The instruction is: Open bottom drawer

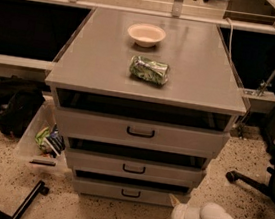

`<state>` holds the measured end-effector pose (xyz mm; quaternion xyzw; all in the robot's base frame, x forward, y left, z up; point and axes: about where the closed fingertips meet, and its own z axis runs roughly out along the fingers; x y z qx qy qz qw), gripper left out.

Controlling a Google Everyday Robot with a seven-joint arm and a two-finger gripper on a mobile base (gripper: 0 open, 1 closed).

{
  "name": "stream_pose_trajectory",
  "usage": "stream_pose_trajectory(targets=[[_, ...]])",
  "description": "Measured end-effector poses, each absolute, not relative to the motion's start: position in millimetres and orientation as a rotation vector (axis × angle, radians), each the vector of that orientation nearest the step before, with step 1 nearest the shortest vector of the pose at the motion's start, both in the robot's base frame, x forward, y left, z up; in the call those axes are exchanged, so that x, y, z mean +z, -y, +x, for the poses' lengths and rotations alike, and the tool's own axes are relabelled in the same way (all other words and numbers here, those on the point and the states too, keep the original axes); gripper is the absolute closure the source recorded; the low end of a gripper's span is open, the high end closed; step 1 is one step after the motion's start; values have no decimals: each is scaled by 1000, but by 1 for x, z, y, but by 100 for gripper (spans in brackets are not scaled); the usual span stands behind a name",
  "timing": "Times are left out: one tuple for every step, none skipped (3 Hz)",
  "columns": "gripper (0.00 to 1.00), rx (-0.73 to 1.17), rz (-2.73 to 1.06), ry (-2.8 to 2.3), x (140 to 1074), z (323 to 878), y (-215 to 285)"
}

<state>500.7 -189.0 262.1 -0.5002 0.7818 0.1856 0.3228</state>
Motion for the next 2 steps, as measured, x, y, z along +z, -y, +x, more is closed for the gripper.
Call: stream_pose_trajectory(targets=[[0,454,-1196,-2036,253,531,213],[0,406,-1112,-2024,249,561,240]])
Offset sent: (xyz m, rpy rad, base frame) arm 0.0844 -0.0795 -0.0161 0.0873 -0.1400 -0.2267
